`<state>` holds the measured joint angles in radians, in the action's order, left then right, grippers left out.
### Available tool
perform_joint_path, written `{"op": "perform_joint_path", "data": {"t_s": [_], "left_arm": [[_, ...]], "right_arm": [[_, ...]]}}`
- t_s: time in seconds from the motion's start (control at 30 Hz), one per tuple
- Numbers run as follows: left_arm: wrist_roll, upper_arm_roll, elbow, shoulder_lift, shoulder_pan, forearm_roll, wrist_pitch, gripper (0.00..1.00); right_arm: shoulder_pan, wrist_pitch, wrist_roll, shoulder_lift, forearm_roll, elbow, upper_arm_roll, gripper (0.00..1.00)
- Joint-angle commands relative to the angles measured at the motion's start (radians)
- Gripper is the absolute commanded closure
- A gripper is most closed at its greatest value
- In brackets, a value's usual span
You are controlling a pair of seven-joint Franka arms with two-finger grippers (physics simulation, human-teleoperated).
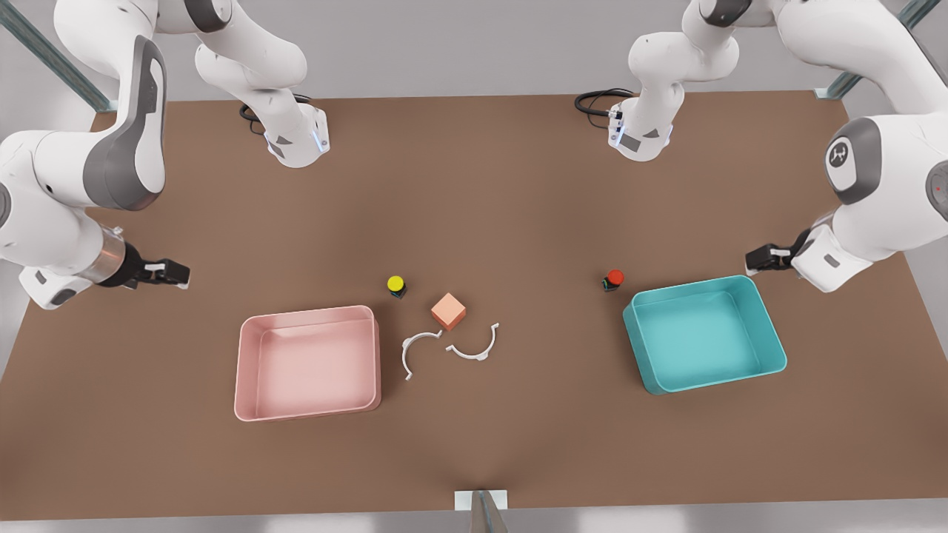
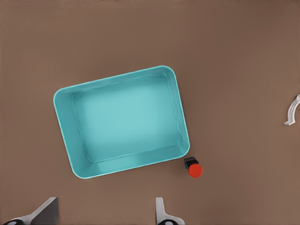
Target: Place the red button in the blue storage box with the left arm, and place the yellow button in the pink storage box with the right arm
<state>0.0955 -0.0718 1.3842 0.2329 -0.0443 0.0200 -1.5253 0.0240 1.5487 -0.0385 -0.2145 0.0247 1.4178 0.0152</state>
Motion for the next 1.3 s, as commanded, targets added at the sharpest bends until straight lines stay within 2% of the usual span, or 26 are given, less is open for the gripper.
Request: {"op": "perform_joint_path", "data": {"t_s": [0.0, 0.13, 0.2, 0.23, 0.3, 0.37, 0.5, 0.6, 0.8, 0.9, 0.97, 1.1, 1.27], "left_arm": [[0.043, 0.0, -0.001, 0.002, 0.0, 0.001, -0.058, 0.0], [0.013, 0.0, 0.03, 0.029, -0.124, 0.061, -0.05, 0.0], [-0.141, 0.0, 0.096, 0.022, -0.198, 0.061, -0.119, 0.0], [-0.197, 0.0, 0.174, -0.007, -0.226, 0.064, -0.179, 0.0], [-0.272, 0.0, 0.473, -0.132, -0.24, 0.066, -0.459, 0.0], [-0.324, 0.001, 0.651, -0.176, -0.264, 0.066, -0.667, 0.0], [-0.461, 0.0, 0.861, -0.199, -0.276, 0.067, -0.964, 0.0], [-0.484, 0.001, 0.954, -0.193, -0.292, 0.066, -1.067, 0.0], [-0.465, 0.0, 1.043, -0.196, -0.322, 0.064, -1.05, 0.0], [-0.424, -0.002, 1.104, -0.248, -0.315, 0.066, -1.047, 0.0], [-0.424, -0.002, 1.108, -0.216, -0.315, 0.067, -1.056, 0.0], [-0.422, 0.0, 1.101, -0.13, -0.321, 0.1, -1.082, 0.0], [-0.421, 0.0, 1.072, -0.052, -0.321, 0.13, -1.098, 0.0]], "right_arm": [[-0.001, 0.048, -0.029, 0.0, 0.0, 0.0, 0.0, 0.0], [-0.021, 0.051, -0.018, 0.001, -0.029, 0.0, -0.005, 0.0], [-0.041, 0.096, -0.017, -0.002, -0.037, 0.016, -0.005, 0.0], [-0.042, 0.097, -0.015, -0.002, -0.04, 0.023, -0.026, 0.0], [-0.042, 0.166, 0.089, -0.011, -0.038, 0.073, -0.119, 0.0], [-0.048, 0.214, 0.157, -0.054, -0.034, 0.075, -0.195, 0.0], [-0.222, 0.267, 0.374, -0.144, -0.029, 0.078, -0.198, 0.0], [-0.323, 0.315, 0.527, -0.212, 0.006, 0.096, -0.201, 0.0], [-0.372, 0.419, 0.721, -0.209, 0.011, 0.236, -0.27, 0.0], [-0.371, 0.51, 0.743, -0.203, 0.011, 0.337, -0.281, 0.0], [-0.368, 0.637, 0.743, -0.198, 0.011, 0.443, -0.281, 0.0], [-0.371, 0.755, 0.749, -0.226, 0.011, 0.5, -0.279, 0.0], [-0.372, 0.818, 0.747, -0.264, 0.055, 0.543, -0.279, 0.0]]}}
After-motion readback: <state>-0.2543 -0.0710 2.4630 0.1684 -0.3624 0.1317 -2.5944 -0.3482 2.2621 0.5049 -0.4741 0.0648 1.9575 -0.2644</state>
